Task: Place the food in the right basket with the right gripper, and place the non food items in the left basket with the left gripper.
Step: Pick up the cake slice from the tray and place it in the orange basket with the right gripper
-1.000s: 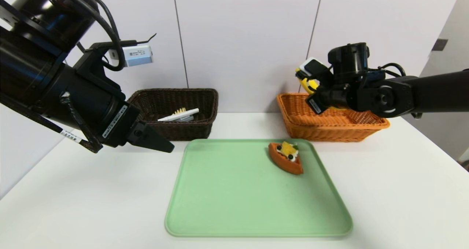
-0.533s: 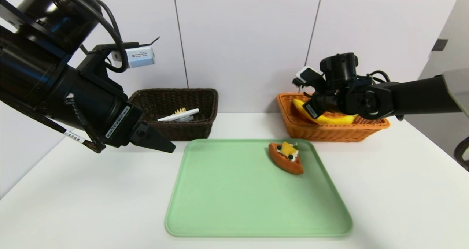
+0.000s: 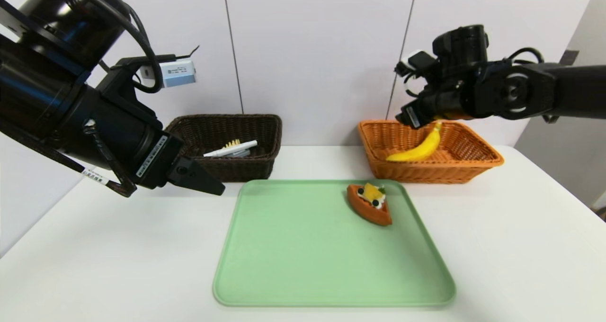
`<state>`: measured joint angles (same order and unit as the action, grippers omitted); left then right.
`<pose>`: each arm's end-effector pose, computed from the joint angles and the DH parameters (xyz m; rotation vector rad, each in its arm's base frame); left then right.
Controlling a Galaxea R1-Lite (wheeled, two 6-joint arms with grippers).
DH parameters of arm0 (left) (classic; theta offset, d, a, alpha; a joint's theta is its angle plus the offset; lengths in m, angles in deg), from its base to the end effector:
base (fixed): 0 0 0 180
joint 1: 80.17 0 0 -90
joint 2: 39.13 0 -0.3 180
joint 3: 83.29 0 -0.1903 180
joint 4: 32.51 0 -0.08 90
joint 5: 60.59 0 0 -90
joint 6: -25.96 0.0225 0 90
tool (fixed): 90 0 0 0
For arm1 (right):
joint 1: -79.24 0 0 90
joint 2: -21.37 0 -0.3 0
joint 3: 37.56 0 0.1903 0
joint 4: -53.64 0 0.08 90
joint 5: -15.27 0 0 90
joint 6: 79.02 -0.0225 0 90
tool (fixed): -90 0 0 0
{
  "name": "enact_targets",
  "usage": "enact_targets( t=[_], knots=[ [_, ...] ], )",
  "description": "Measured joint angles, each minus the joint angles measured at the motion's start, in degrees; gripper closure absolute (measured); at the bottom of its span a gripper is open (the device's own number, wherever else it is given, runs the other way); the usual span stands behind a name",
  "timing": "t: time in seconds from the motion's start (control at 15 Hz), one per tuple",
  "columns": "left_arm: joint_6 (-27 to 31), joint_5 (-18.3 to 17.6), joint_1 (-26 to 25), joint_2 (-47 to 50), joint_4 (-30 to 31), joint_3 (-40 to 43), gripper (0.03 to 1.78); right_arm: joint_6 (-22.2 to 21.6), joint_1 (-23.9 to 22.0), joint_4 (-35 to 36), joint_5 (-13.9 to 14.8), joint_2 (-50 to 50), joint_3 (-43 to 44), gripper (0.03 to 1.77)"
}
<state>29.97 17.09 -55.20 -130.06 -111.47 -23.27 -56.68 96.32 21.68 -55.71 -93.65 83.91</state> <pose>0.2127 -0.1044 0.3143 0.1608 0.8593 -0.6395 0.3916 0.1126 0.2496 -0.5219 0.4263 0.0499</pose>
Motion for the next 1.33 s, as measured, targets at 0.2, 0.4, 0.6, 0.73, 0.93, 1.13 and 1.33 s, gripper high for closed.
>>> enact_targets(
  t=[0.2,0.4,0.6,0.73,0.93,1.13,1.33],
  knots=[
    [0.00,0.05,0.00,0.66,-0.02,0.02,0.12,-12.57,3.01,-13.48,-0.30,4.24,5.88,0.25],
    [0.00,0.05,0.00,1.40,-0.02,0.55,0.12,-26.61,8.02,-23.98,-0.30,8.35,7.44,0.20],
    [0.01,0.09,0.00,2.38,-0.02,1.30,0.12,-38.08,13.63,-32.15,-0.06,11.85,7.55,0.16],
    [0.00,0.00,0.05,3.00,-0.02,1.49,0.12,-43.09,16.54,-35.50,0.18,13.29,6.25,0.15],
    [-0.10,0.07,0.05,3.63,0.00,1.72,0.12,-46.19,19.14,-35.72,0.27,13.73,1.88,0.13],
    [-0.84,0.24,0.00,3.54,0.39,1.71,0.12,-46.46,20.63,-35.19,0.55,12.09,-2.78,0.12],
    [-1.07,1.27,-0.05,2.71,2.73,1.68,0.12,-47.15,21.11,-34.93,1.60,9.18,-4.30,0.11]
  ],
)
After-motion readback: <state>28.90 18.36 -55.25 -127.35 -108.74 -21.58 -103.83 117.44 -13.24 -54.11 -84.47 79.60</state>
